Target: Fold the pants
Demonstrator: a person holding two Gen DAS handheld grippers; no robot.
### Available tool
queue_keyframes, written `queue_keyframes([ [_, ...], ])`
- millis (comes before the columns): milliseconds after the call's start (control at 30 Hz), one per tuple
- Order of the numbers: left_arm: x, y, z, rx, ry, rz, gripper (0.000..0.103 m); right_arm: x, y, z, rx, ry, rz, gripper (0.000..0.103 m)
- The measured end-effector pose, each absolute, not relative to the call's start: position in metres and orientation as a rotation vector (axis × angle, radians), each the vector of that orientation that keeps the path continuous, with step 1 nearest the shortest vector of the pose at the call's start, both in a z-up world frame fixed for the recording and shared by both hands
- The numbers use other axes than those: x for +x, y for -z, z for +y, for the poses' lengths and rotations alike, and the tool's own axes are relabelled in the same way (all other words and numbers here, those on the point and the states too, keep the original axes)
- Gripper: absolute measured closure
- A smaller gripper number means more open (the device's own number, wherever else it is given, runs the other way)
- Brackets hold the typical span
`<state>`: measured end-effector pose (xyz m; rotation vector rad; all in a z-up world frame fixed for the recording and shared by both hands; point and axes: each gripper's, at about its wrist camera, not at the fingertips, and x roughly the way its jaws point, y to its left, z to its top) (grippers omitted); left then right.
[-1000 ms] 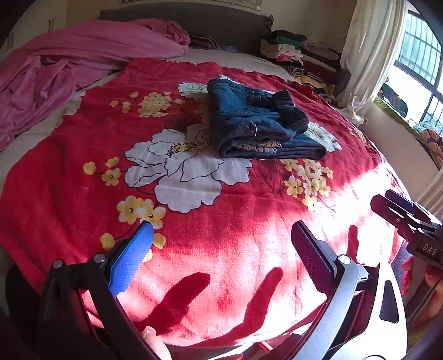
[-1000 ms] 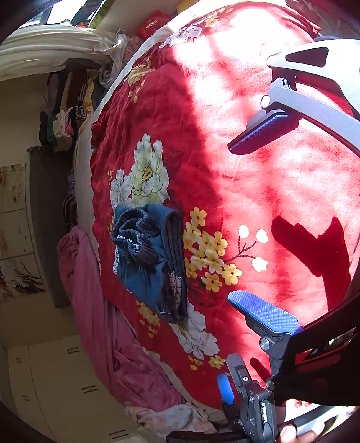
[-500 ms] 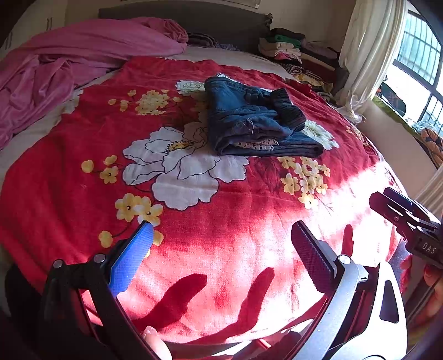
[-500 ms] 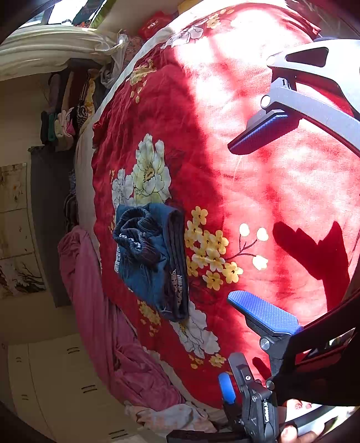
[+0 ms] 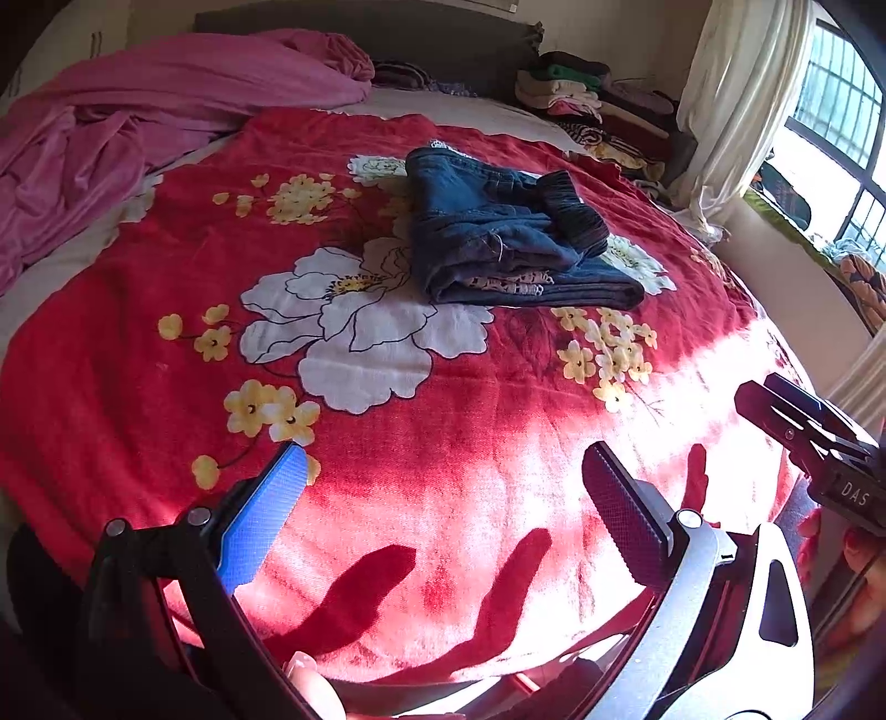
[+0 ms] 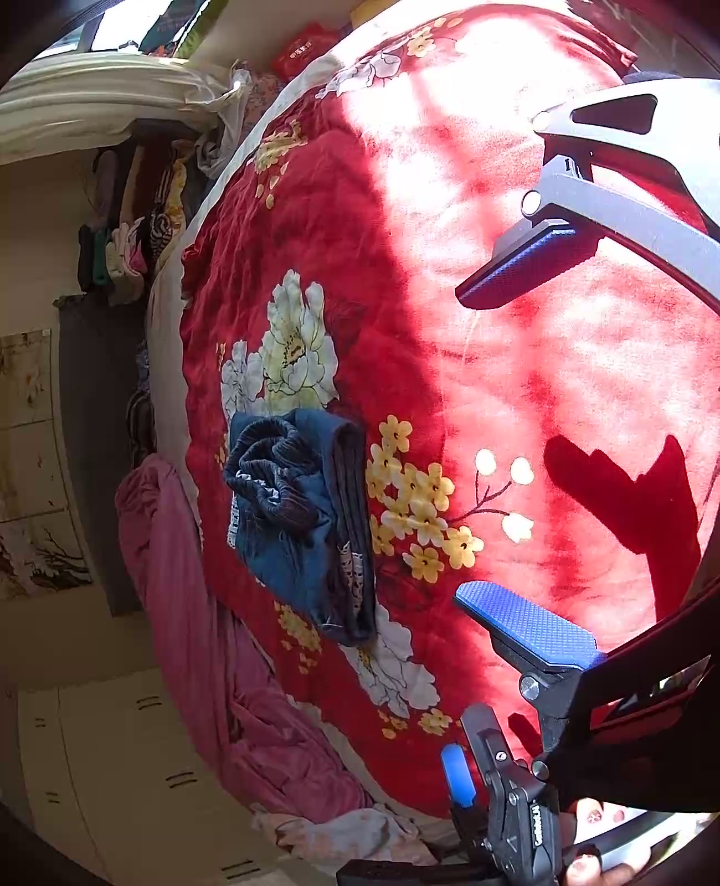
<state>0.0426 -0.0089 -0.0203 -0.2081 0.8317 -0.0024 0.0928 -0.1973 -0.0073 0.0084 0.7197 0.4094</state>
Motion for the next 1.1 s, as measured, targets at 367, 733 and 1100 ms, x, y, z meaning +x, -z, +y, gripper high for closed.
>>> queue_keyframes([
  [367, 0.043, 0.018, -0.007, -0.202, -0.013, 0.833, 0.010, 0.093, 0.008, -0.197, 0.009, -0.409, 0.721, 0.005],
  [733, 0.042, 0.017, -0.006, -0.172, -0.041, 0.833, 0.010, 0.094, 0.010, -0.199, 0.014, -0.404, 0.724, 0.005],
  [1100, 0.072, 0.005, 0.044, -0.181, -0.127, 0.812, 0.010, 0.148, 0.018, -0.261, 0.028, -0.234, 0.762, 0.005],
])
